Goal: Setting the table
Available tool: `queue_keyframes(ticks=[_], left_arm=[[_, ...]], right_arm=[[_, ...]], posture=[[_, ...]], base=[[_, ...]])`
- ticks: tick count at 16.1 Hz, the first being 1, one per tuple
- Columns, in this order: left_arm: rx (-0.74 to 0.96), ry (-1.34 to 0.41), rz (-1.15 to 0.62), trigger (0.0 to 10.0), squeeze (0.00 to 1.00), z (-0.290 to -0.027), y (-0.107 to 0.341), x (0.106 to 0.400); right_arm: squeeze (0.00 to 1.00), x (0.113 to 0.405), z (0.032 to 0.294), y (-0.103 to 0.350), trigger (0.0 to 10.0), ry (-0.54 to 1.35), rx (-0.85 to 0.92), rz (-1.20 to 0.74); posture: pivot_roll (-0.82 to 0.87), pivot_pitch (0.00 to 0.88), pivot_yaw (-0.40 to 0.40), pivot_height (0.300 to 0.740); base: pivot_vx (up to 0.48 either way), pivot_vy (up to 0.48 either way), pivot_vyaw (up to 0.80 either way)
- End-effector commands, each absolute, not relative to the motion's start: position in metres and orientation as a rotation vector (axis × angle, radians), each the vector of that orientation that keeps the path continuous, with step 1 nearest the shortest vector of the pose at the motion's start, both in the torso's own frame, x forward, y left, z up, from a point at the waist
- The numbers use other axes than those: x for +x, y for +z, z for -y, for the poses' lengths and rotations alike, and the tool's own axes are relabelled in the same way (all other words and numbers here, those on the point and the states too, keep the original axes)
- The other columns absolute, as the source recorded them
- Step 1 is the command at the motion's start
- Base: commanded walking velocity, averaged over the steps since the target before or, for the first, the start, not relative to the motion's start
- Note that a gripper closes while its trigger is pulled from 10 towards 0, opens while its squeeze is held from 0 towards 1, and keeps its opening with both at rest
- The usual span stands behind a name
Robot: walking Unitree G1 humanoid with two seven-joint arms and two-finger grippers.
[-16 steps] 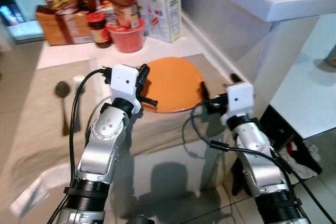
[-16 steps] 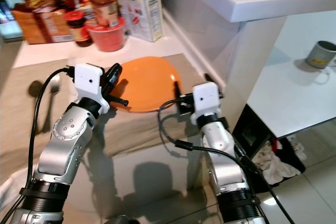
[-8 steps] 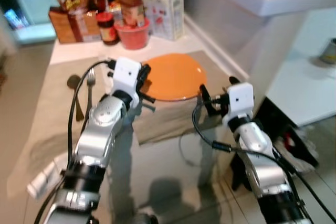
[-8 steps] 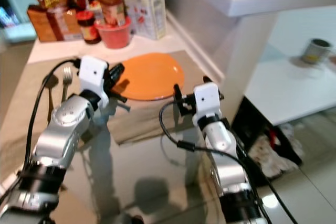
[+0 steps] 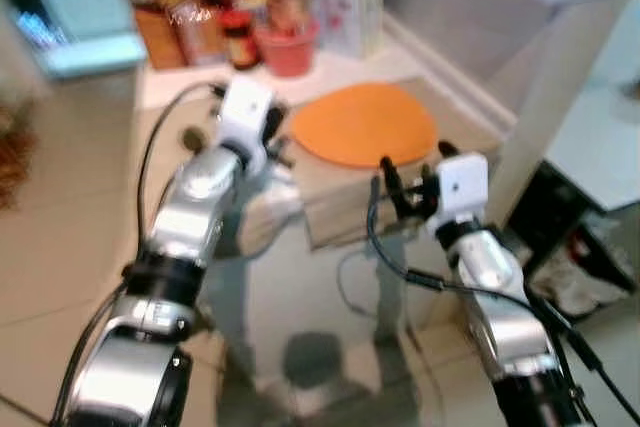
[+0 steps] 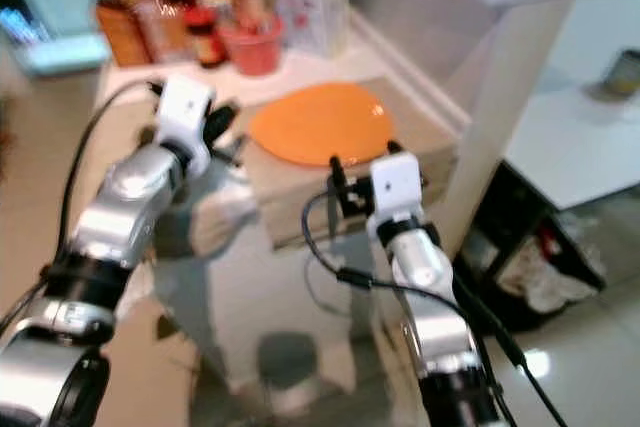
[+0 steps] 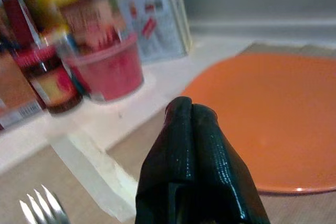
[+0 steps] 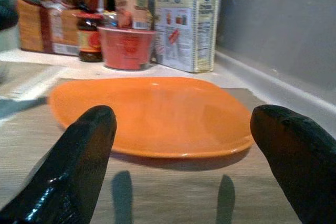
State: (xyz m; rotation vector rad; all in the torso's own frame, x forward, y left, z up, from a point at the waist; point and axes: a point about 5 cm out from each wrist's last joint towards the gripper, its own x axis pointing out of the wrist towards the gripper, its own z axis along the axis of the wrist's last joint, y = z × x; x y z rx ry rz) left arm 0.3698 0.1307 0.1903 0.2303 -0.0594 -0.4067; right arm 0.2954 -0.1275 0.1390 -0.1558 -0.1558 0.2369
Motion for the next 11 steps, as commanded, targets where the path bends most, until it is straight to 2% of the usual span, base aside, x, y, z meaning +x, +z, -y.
queue_keyframes(ticks=[1,5,7,8,10,11], left_arm=[[0.231,-0.410,0.046,0.0,0.00,-0.131,0.186,0.369],[0.183,-0.421,0.109,0.0,0.00,-0.123,0.201,0.364],[0.177,-0.430,0.110,0.0,0.00,-0.122,0.193,0.358],[0.073,-0.415,0.154,0.0,0.00,-0.126,0.189,0.349],[-0.005,-0.366,0.188,0.0,0.00,-0.135,0.185,0.338],[-0.044,-0.317,0.174,0.0,0.00,-0.144,0.175,0.324]], right_arm=[[0.00,0.294,0.128,0.138,10.0,0.233,-0.155,0.146],[0.00,0.292,0.132,0.141,10.0,0.201,-0.186,0.176],[0.00,0.293,0.134,0.139,10.0,0.182,-0.192,0.171],[0.00,0.294,0.139,0.139,10.0,0.154,-0.209,0.180],[0.00,0.295,0.143,0.139,10.0,0.127,-0.217,0.187],[0.00,0.295,0.149,0.138,10.0,0.101,-0.222,0.192]], posture=[[-0.05,0.000,0.070,0.740],[-0.04,0.000,0.073,0.740],[-0.04,0.000,0.074,0.740],[-0.04,0.000,0.076,0.740],[-0.04,0.000,0.081,0.740],[-0.04,0.000,0.083,0.740]], base=[[0.000,0.000,0.00],[0.000,0.000,0.00],[0.000,0.000,0.00],[0.000,0.000,0.00],[0.000,0.000,0.00],[0.000,0.000,0.00]])
